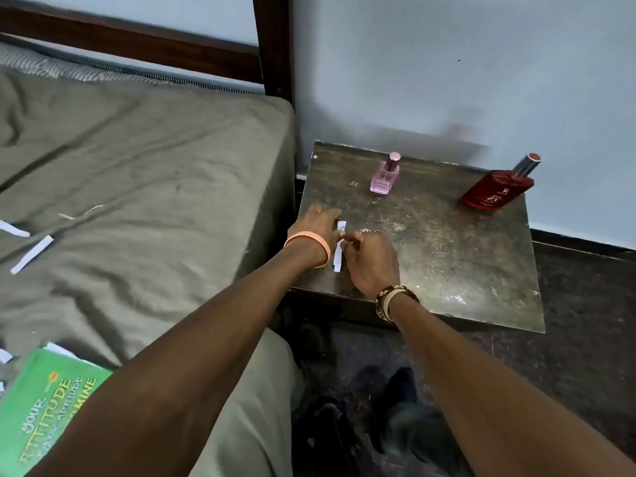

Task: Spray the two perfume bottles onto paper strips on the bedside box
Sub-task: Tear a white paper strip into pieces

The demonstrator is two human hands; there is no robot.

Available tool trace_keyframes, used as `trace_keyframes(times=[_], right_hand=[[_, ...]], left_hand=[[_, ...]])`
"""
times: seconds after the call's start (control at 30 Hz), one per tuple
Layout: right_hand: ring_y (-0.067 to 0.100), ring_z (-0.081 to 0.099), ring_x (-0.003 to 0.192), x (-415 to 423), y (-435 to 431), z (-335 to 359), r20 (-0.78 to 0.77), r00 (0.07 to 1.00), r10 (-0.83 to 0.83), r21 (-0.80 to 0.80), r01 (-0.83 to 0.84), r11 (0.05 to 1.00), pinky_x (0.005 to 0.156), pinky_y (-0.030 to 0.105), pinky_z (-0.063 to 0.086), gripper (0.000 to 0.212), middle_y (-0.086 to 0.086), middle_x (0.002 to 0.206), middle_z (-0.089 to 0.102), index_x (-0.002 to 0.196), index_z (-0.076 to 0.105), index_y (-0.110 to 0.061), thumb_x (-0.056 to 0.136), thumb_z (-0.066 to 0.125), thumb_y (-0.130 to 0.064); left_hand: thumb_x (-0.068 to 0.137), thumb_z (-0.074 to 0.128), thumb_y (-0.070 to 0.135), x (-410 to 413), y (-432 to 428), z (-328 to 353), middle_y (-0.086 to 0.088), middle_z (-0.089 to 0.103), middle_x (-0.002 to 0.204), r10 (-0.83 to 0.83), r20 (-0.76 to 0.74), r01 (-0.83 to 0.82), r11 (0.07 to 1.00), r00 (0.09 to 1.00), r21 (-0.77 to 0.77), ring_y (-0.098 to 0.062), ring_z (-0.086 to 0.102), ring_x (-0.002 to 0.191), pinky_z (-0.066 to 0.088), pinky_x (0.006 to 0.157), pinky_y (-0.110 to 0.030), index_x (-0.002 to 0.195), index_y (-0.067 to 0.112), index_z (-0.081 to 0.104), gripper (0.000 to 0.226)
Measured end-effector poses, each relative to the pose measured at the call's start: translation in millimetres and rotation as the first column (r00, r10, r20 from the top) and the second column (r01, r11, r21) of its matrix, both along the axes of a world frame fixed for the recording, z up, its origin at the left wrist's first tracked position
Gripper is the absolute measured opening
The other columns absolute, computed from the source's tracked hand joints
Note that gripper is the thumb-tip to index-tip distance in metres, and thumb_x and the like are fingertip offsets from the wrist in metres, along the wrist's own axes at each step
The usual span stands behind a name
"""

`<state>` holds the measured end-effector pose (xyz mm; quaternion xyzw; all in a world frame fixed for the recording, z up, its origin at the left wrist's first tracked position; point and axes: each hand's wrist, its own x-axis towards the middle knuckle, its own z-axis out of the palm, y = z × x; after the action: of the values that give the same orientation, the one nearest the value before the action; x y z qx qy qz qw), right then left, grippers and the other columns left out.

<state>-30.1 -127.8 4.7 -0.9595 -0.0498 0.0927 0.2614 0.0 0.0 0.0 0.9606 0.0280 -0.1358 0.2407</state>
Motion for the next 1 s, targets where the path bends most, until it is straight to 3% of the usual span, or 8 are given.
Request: trace_keyframes(times=[0.17, 0.27, 0.43, 0.63, 0.73, 0.83, 0.93, 1.0], right_hand=[[0.029, 0.062, 0.093, 0, 1, -13, 0.045, 0.999, 0.027, -0.079, -0.024, 0.997, 0.073, 0.036, 0.049, 0.025, 0.012, 0.097, 0.071, 0.110, 0.076, -0.021, 0.097, 0.055, -0.026], [0.026, 0.063, 0.093, 0, 2, -18, 0.062, 0.997, -0.044, -0.016, 0.045, 0.999, 0.076, 0.036, 0.051, 0.019, 0.007, 0.096, 0.074, 0.106, 0.077, -0.024, 0.092, 0.064, -0.024], [0.023, 0.068, 0.091, 7, 4, -20, -0.054, 0.984, -0.172, 0.099, 0.177, 0.979, 0.079, 0.037, 0.054, 0.012, 0.000, 0.098, 0.076, 0.091, 0.079, -0.024, 0.082, 0.073, -0.019], [0.020, 0.066, 0.084, 10, 2, -24, -0.115, 0.964, -0.239, 0.159, 0.256, 0.953, 0.077, 0.034, 0.053, 0.013, -0.003, 0.086, 0.072, 0.088, 0.073, -0.022, 0.077, 0.079, -0.021], [0.012, 0.063, 0.075, 13, -2, -19, -0.172, 0.949, -0.263, 0.256, 0.301, 0.919, 0.072, 0.029, 0.052, 0.018, -0.010, 0.075, 0.064, 0.093, 0.073, -0.021, 0.077, 0.080, -0.025], [0.006, 0.065, 0.074, 11, -7, -10, -0.232, 0.933, -0.275, 0.396, 0.349, 0.849, 0.069, 0.025, 0.053, 0.018, -0.010, 0.079, 0.069, 0.096, 0.075, -0.022, 0.081, 0.078, -0.031], [0.012, 0.069, 0.075, 1, -13, 6, -0.332, 0.910, -0.250, 0.500, 0.394, 0.771, 0.067, 0.028, 0.054, 0.013, -0.002, 0.083, 0.075, 0.095, 0.076, -0.016, 0.083, 0.077, -0.022], [0.014, 0.067, 0.068, -6, -20, 21, -0.410, 0.873, -0.263, 0.571, 0.471, 0.672, 0.062, 0.026, 0.052, 0.008, 0.005, 0.078, 0.075, 0.092, 0.075, -0.013, 0.086, 0.075, -0.018]], left_hand=[[0.090, 0.059, 0.032, 7, 4, -10, -0.008, 0.043, 0.128, -0.050, 0.004, 0.050, 0.998, 0.999, 0.048, -0.027, 0.049, 0.117, 0.048, 0.093, -0.040, 0.126, 0.028, 0.059, 0.036], [0.088, 0.063, 0.029, 10, 4, -11, -0.007, 0.046, 0.124, -0.035, 0.016, 0.035, 0.999, 0.999, 0.003, -0.025, 0.052, 0.113, 0.048, 0.093, -0.040, 0.121, 0.030, 0.062, 0.033], [0.083, 0.068, 0.019, 17, -2, -11, -0.008, 0.057, 0.115, -0.053, 0.032, 0.053, 0.999, 0.998, 0.002, -0.027, 0.059, 0.106, 0.048, 0.086, -0.031, 0.104, 0.025, 0.070, 0.022], [0.085, 0.067, 0.018, 19, -4, -16, -0.008, 0.063, 0.110, -0.067, 0.024, 0.067, 0.998, 0.997, 0.017, -0.026, 0.058, 0.104, 0.044, 0.084, -0.031, 0.097, 0.018, 0.065, 0.012], [0.086, 0.066, 0.017, 14, -2, -14, -0.005, 0.068, 0.098, -0.006, 0.050, 0.011, 0.993, 0.999, -0.116, -0.023, 0.062, 0.093, 0.045, 0.077, -0.028, 0.090, 0.015, 0.066, 0.005], [0.085, 0.067, 0.019, 8, 1, -5, 0.002, 0.066, 0.084, 0.113, 0.026, -0.100, 0.949, 0.993, -0.298, -0.013, 0.059, 0.078, 0.045, 0.067, -0.021, 0.087, 0.018, 0.064, 0.004], [0.086, 0.068, 0.012, 0, -1, 14, -0.004, 0.064, 0.078, 0.191, -0.163, -0.251, 0.752, 0.968, -0.609, -0.012, 0.059, 0.067, 0.049, 0.060, -0.018, 0.091, 0.012, 0.062, 0.008], [0.085, 0.069, 0.008, -7, -3, 31, -0.007, 0.064, 0.074, 0.201, -0.284, -0.346, 0.614, 0.938, -0.709, -0.013, 0.060, 0.063, 0.053, 0.060, -0.021, 0.087, 0.010, 0.061, 0.009]])
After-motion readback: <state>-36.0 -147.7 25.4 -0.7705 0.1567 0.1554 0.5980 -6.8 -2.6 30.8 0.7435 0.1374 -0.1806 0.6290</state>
